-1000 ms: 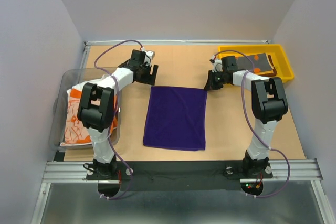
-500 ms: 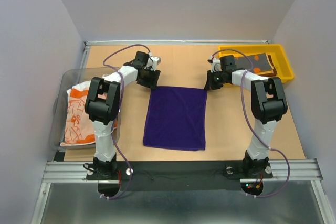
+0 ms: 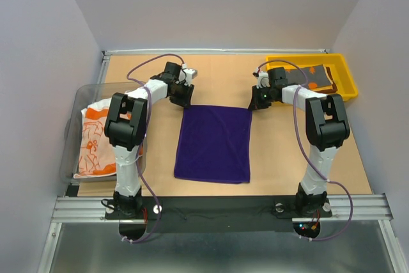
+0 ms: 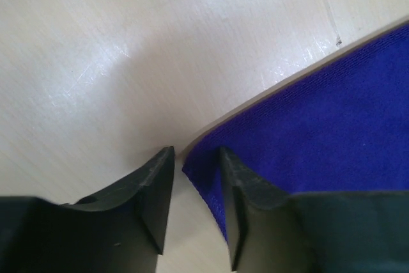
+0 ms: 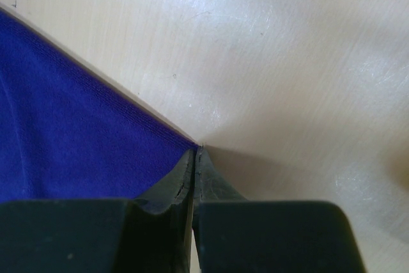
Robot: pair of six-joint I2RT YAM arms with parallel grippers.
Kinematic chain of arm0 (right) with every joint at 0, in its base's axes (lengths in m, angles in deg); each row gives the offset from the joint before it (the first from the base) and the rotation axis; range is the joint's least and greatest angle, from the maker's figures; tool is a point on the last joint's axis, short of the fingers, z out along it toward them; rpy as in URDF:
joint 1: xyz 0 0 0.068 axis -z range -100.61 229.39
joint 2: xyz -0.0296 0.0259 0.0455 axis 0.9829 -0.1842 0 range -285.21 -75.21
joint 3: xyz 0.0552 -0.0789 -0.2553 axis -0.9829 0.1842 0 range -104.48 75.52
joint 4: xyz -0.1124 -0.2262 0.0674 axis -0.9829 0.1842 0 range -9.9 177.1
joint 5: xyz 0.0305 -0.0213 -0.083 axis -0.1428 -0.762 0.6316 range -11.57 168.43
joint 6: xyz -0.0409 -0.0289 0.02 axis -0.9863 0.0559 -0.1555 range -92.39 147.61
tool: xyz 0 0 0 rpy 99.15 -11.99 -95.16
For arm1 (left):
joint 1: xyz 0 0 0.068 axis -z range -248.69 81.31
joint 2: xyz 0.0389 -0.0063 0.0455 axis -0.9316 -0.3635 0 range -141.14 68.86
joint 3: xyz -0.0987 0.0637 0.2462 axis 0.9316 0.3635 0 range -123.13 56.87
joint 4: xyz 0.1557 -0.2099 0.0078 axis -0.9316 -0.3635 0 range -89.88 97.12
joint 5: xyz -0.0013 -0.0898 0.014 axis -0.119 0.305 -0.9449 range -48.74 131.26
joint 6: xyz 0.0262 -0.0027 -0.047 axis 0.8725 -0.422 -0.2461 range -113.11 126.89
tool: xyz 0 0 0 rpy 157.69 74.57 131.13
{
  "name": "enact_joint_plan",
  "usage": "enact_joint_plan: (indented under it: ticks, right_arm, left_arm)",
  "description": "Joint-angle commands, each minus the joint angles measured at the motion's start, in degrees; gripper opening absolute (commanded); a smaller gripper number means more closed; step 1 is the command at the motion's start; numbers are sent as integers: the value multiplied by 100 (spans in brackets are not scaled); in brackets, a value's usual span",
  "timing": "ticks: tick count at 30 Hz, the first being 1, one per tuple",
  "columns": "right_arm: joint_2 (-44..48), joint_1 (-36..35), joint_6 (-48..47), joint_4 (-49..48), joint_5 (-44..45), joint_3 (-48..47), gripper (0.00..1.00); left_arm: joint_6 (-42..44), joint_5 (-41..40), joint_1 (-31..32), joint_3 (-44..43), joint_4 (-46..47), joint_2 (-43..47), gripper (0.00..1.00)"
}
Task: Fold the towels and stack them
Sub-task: Fold the towel
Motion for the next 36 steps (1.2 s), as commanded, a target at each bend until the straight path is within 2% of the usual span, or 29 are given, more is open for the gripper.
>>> enact_joint_plan:
  ticks: [1,6,9,11,14,15,20,27,36]
  right_arm:
    - [-106,-30,-270,498,593,177,1]
    - [-70,-30,-288,507,611,160,1]
    - [-70,-30,-288,498,602,98,1]
    - [-62,-30,-296,507,602,20,1]
    - [-61,-30,-261,507,576,-104,1]
    - [-62,-30,-244,507,506,-235,1]
    - [-18,-30,-182,480,285,-780,1]
    - [491,-48,-428,261,198,-1422,1]
    - [2090,-74,-947,32,197,-1212,1]
  left_arm:
    - [39,169,-2,36,-287,-222,42]
    - [39,64,-2,89,-436,-327,36]
    - [12,99,-2,158,-428,-336,23]
    - [12,46,-20,185,-410,-345,20]
    - [12,116,-73,203,-367,-301,7]
    - [4,134,-134,211,-331,-283,0]
    - [-49,151,-310,124,-138,67,0]
    - [-67,11,-345,633,951,1332,0]
    - [21,125,-284,1275,2006,3415,0]
